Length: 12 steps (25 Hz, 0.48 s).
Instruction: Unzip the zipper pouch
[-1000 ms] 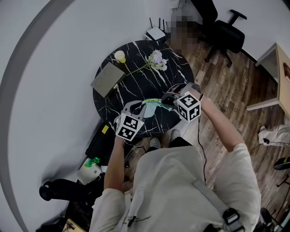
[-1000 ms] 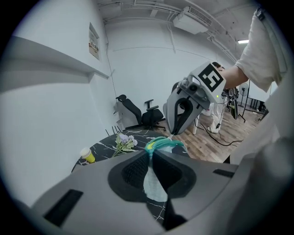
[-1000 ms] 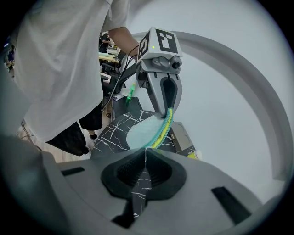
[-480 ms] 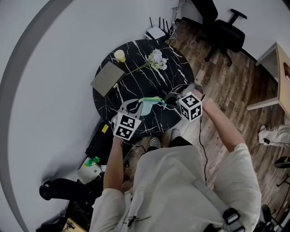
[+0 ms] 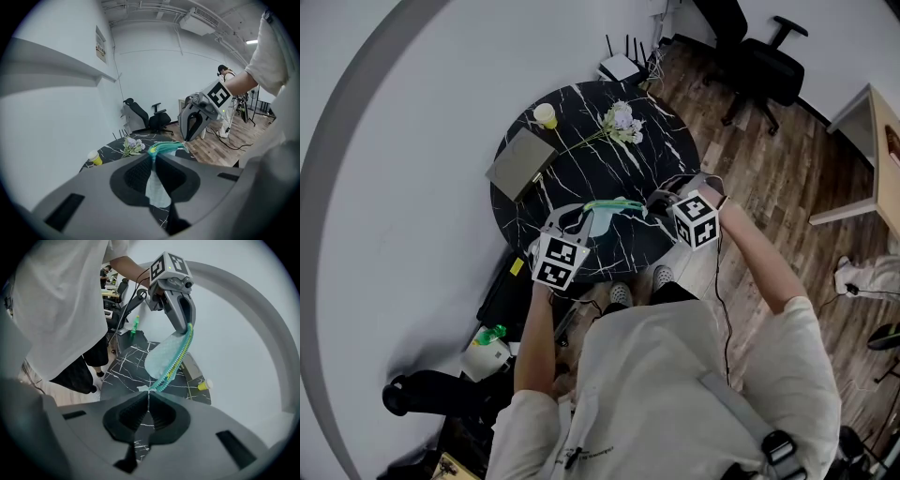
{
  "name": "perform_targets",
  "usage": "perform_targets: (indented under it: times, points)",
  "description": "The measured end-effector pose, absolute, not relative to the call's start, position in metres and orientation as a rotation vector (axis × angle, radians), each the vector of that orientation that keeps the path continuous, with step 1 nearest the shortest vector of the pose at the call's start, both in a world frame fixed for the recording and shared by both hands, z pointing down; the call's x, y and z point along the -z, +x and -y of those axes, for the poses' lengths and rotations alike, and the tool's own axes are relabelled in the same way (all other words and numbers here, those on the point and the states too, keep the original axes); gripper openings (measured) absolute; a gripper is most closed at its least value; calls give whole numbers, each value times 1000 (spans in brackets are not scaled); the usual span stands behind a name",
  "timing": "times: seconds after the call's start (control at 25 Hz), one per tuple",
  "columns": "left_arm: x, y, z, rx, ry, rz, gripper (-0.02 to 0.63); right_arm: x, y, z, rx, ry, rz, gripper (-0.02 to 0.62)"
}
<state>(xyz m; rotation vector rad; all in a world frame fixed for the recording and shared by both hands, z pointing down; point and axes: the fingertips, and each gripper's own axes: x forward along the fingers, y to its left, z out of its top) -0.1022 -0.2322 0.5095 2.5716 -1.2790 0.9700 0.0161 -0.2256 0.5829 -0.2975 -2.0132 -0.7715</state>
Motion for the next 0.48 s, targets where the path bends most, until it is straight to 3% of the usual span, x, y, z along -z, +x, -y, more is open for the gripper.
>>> perform_targets:
  times: [0.48]
  points:
    - [-512, -105, 229, -877, 2526, 1297, 49, -584, 12, 237, 460, -13, 2215, 54]
